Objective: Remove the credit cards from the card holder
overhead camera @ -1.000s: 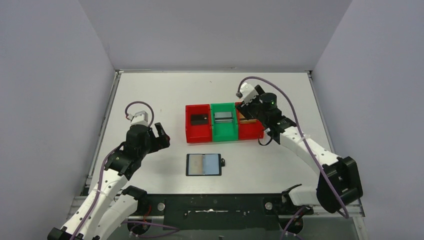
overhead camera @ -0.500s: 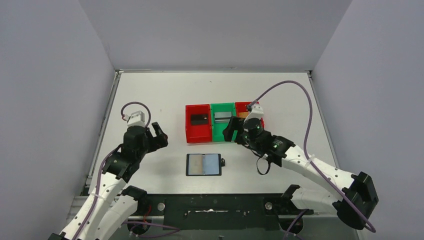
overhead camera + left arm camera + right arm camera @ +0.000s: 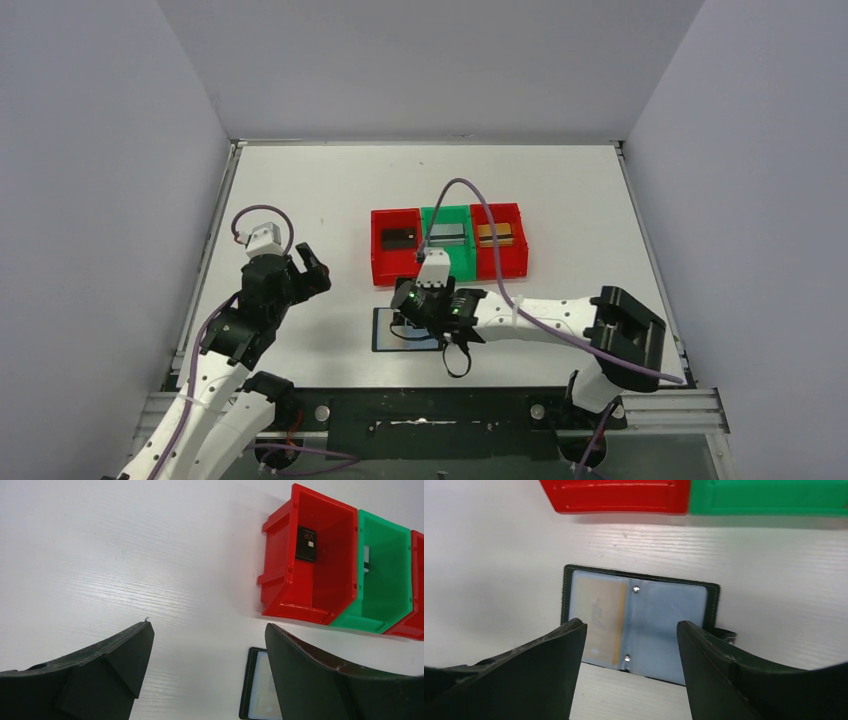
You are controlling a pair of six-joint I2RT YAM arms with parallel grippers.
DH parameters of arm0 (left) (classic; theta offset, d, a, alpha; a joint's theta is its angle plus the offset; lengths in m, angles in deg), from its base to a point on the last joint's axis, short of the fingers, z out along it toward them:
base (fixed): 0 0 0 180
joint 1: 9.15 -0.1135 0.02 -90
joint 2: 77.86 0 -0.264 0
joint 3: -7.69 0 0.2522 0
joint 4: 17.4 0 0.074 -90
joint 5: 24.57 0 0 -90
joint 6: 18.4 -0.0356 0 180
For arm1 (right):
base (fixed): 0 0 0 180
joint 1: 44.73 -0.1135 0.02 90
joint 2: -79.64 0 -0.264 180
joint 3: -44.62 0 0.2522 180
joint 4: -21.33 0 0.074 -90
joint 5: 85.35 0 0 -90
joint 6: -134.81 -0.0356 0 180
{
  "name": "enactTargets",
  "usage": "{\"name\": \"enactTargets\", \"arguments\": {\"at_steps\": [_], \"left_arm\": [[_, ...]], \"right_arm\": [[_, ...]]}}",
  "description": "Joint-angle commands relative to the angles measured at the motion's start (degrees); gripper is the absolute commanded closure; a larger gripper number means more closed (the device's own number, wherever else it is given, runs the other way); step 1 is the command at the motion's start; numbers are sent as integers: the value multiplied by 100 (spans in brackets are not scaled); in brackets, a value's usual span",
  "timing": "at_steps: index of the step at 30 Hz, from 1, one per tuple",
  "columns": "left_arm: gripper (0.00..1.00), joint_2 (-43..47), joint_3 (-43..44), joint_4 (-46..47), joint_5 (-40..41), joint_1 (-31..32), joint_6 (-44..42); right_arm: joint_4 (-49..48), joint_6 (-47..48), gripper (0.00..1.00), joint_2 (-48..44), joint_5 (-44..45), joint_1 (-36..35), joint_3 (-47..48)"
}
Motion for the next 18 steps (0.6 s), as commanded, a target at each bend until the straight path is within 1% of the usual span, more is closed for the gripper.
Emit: {"name": "enactTargets", "arguments": {"at_steps": [1,7,14,18], "left_arm": [[17,114,108,48,227,-53,73],[16,226,95,29,361,-61,119],[16,237,72,59,352,-70,139],[16,200,63,82,308,-79,122]], "right_arm": [[141,-108,35,627,319,-264,801],[12,75,39,1186,-38,-325,1119],[168,157,39,1727,-297,-332,1438],[238,210,37,1905,-354,-329,1579]]}}
